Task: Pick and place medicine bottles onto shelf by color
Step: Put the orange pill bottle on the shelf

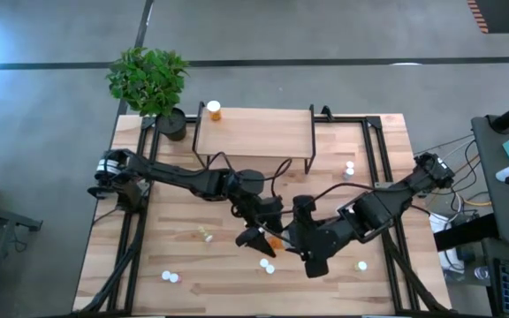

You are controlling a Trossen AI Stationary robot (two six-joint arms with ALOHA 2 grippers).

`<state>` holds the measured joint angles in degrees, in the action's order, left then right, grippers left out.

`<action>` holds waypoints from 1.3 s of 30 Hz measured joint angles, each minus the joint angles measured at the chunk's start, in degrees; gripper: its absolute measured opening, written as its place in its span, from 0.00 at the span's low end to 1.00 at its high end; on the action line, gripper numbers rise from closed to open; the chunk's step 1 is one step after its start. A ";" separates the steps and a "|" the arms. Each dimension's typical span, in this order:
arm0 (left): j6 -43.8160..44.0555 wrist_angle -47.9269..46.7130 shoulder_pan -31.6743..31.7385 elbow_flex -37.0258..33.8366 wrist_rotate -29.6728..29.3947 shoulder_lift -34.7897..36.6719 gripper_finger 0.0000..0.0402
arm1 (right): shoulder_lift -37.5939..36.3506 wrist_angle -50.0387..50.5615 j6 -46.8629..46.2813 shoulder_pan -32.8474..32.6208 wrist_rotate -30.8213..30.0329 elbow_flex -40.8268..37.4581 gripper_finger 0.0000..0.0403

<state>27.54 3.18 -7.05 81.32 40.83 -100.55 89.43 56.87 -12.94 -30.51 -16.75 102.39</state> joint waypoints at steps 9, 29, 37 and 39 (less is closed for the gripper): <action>-1.33 -0.17 0.91 -0.10 -0.58 0.09 0.68 | 0.21 0.23 0.11 0.18 0.02 -0.02 0.52; -1.30 -0.19 1.05 -1.01 -3.49 0.20 0.40 | -0.01 0.34 0.67 1.18 -0.48 -0.07 0.63; -3.95 3.14 1.35 -0.80 -11.39 0.52 0.39 | -6.43 14.73 -11.92 0.64 -10.10 2.42 0.71; -4.20 5.75 1.22 -0.84 -13.58 0.52 0.39 | -9.83 16.60 -17.57 -0.17 -14.42 2.13 0.72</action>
<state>23.35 8.93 -5.82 80.48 27.25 -100.03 79.60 73.46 -30.51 -30.68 -31.17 104.52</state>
